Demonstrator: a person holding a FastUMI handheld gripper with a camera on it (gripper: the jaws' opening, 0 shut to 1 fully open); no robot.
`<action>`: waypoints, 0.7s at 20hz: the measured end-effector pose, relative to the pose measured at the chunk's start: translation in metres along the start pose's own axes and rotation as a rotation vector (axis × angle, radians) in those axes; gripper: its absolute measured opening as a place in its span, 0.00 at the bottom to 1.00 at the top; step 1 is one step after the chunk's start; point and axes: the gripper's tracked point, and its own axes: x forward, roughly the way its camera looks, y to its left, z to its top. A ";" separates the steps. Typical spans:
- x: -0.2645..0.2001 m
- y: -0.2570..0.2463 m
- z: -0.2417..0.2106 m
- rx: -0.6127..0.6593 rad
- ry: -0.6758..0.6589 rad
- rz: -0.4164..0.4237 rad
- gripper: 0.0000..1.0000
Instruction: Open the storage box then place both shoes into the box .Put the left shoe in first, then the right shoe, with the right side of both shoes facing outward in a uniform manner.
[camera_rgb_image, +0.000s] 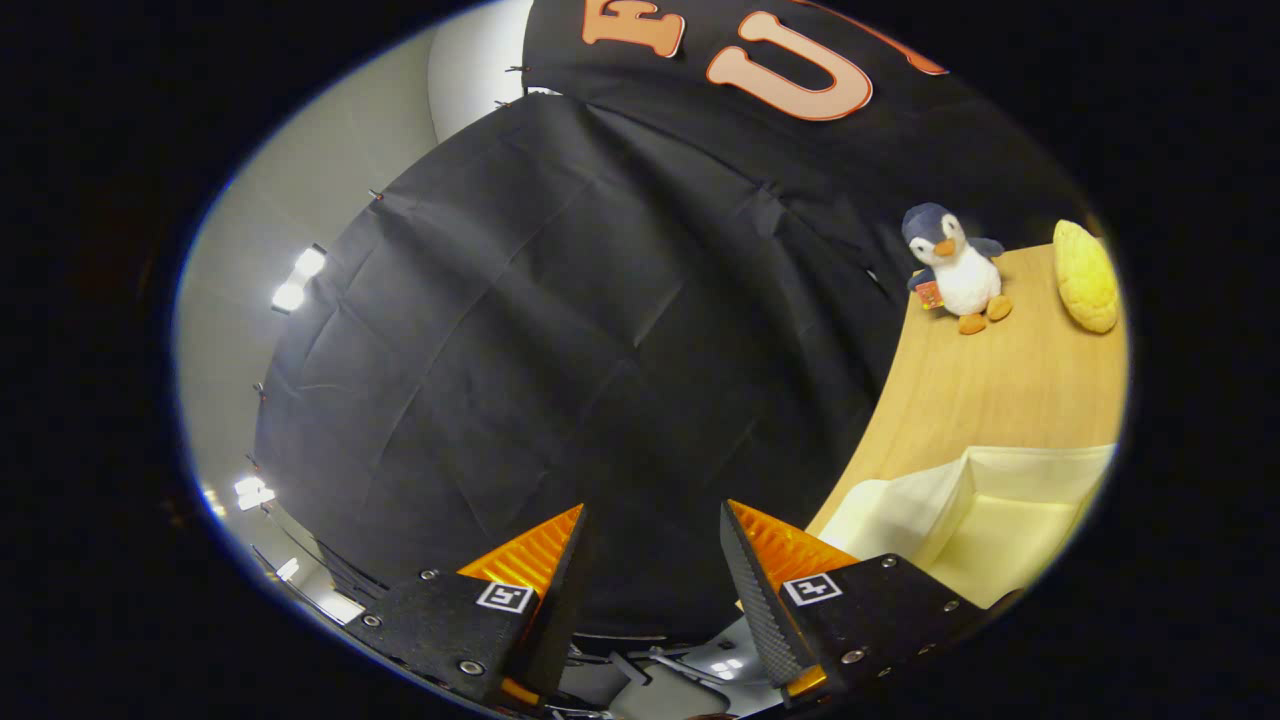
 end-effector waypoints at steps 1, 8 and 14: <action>-0.003 -0.009 -0.001 -0.017 -0.004 -0.029 0.77; -0.043 -0.088 0.000 -0.104 -0.051 -0.309 0.86; -0.094 -0.153 -0.006 -0.130 -0.048 -0.578 0.87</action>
